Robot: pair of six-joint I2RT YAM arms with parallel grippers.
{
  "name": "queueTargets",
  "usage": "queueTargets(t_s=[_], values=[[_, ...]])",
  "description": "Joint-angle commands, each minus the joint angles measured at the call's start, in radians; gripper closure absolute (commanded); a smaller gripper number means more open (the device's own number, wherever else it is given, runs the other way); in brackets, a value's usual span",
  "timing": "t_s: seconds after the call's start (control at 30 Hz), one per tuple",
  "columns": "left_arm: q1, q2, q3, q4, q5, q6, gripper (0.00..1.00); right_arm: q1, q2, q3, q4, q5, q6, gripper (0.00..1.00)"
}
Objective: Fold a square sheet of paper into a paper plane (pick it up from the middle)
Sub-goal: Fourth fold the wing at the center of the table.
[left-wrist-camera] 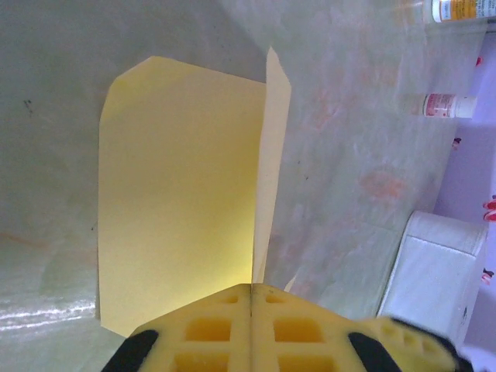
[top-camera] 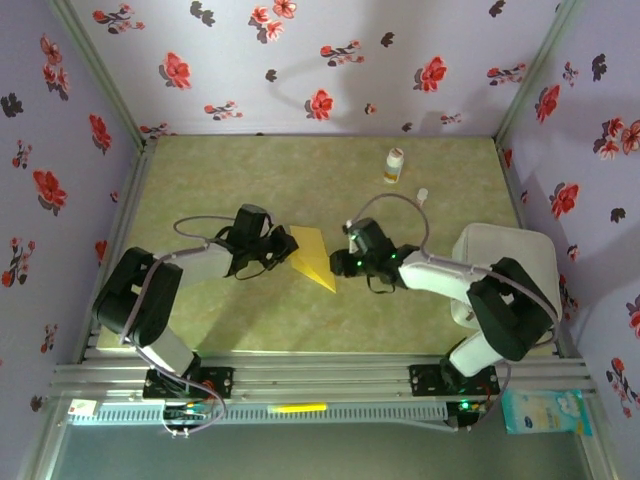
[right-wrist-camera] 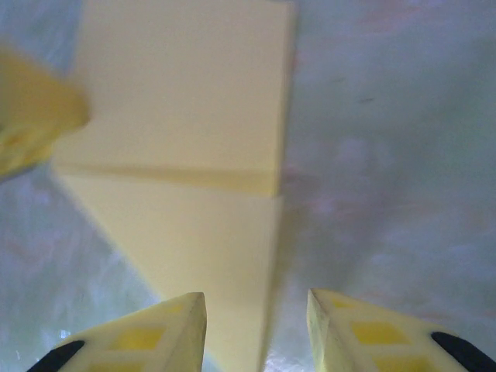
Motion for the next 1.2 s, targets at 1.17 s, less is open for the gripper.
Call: queueTargets(t_s=[1.17], values=[[-0.015, -0.007, 0.054, -0.046, -0.036, 0.005, 0.8, 0.233, 0.211, -0.004, 0.238, 0.431, -0.358, 0.86]])
